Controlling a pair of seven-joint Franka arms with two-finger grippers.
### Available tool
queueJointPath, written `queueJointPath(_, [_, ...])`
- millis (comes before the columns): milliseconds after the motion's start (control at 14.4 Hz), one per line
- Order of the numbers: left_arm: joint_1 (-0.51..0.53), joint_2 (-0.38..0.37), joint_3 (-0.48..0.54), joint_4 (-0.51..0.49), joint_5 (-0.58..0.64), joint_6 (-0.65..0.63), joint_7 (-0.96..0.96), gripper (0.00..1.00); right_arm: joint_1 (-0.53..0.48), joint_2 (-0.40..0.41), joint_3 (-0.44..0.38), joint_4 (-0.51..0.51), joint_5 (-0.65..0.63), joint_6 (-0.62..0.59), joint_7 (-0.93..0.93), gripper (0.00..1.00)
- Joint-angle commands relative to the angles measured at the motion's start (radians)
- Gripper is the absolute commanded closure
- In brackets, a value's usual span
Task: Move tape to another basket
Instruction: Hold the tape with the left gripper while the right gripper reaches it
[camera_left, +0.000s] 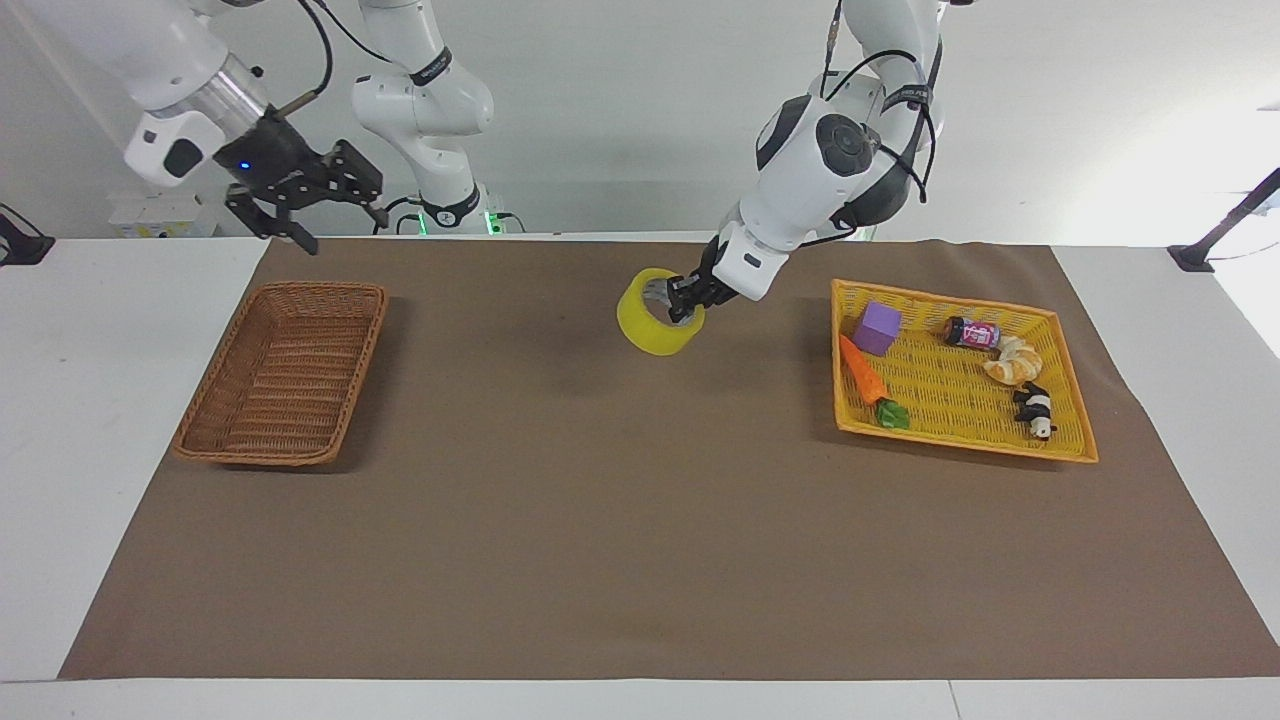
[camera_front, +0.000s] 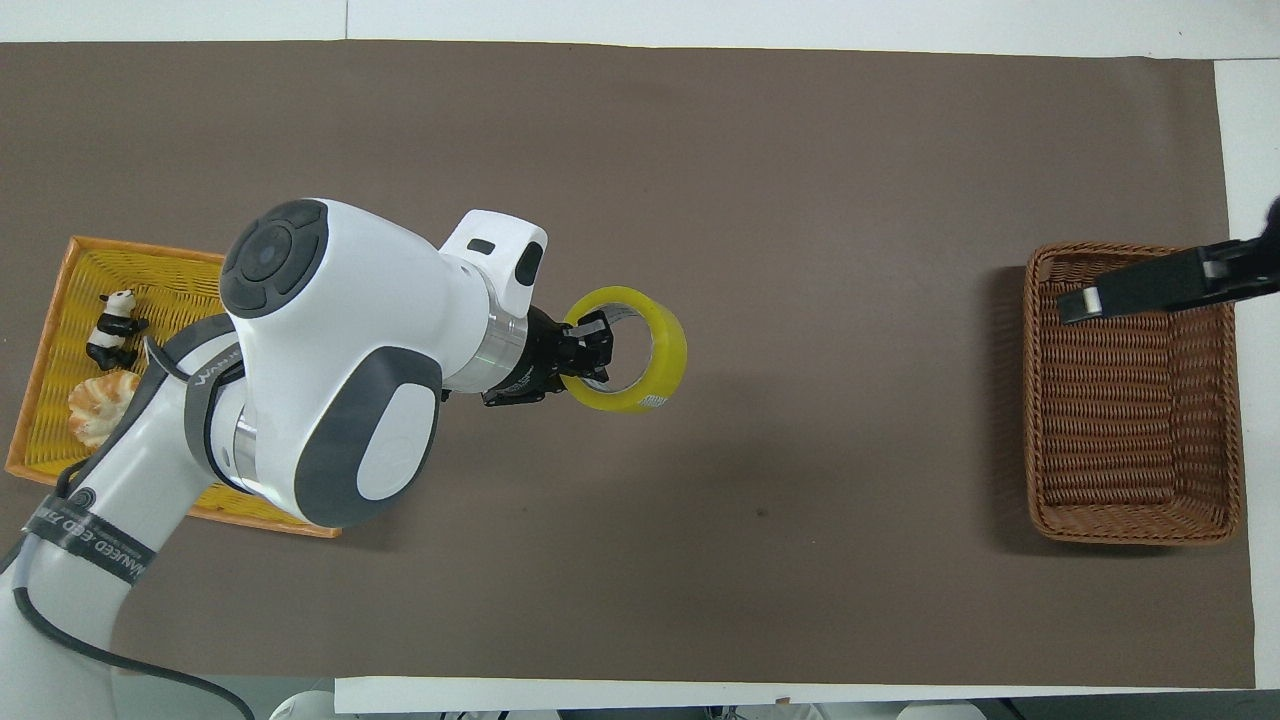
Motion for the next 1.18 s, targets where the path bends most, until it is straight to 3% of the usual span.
queueJointPath(0, [-0.017,-0.016,0.016,-0.01,-0.019,-0.009,-0.006,0.97,0.033,-0.026,0.004,-0.187,0.202,0.159,-0.013,0.0])
queueJointPath(139, [-0.017,-0.016,0.016,-0.01,-0.019,-0.012,-0.007,0.97,0.103,0.023,0.004,-0.251,0.325,0.281,-0.078,0.0])
queueJointPath(348, [-0.017,-0.018,0.016,-0.013,-0.019,-0.009,-0.007,0.96,0.189,0.125,0.004,-0.262,0.519,0.38,-0.099,0.0])
queueJointPath(488, [-0.017,-0.018,0.016,-0.013,-0.019,-0.007,-0.007,0.96,0.24,0.149,0.004,-0.311,0.681,0.45,-0.08,0.0])
queueJointPath(627, [-0.017,-0.018,0.016,-0.013,-0.019,-0.007,-0.009,0.96,0.261,0.163,0.004,-0.321,0.762,0.463,-0.06,0.0])
queueJointPath(1114, [-0.017,-0.018,0.016,-0.013,-0.019,-0.007,-0.009,0.96,0.306,0.14,0.004,-0.403,0.792,0.458,-0.004,0.0])
